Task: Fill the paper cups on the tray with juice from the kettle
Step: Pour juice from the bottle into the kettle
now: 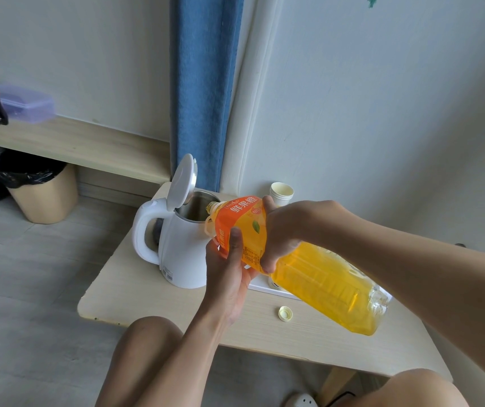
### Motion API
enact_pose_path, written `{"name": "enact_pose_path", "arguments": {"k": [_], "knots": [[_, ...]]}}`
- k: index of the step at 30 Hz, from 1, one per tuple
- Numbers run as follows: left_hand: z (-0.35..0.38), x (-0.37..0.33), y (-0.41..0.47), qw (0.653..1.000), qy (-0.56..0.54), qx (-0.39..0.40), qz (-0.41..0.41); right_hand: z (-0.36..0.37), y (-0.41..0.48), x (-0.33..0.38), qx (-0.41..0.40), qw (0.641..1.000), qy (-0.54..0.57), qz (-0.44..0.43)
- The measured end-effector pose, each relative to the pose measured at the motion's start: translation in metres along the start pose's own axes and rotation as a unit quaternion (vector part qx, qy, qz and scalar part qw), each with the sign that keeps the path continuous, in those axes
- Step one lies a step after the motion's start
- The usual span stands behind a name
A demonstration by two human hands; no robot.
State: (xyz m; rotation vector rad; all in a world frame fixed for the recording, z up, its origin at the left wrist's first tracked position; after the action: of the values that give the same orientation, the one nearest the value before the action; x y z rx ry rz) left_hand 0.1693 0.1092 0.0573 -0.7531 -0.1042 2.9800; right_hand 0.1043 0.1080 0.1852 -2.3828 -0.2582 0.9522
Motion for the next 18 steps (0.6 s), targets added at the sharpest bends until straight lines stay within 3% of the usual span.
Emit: {"name": "enact_pose_path", "arguments": {"k": [18], "knots": [[-0.0006, -0.0004, 0.0005, 1.000, 0.005, 0.000, 0.001, -0.0043, -0.0064, 0.0005, -0.006, 1.000, 0.006, 0.017]]}}
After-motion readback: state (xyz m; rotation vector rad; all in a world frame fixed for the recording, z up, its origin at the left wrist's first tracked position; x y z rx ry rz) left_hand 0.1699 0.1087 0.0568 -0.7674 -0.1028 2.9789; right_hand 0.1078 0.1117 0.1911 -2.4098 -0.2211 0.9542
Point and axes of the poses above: each hand's wrist, its own y-axis towards the middle knuckle, its own z-axis out of the palm, x = y × z, the point moved 7 cm from there along y, towards the middle knuckle, and after that the axes turned 14 degrees about -y, right-handed, at the moved point
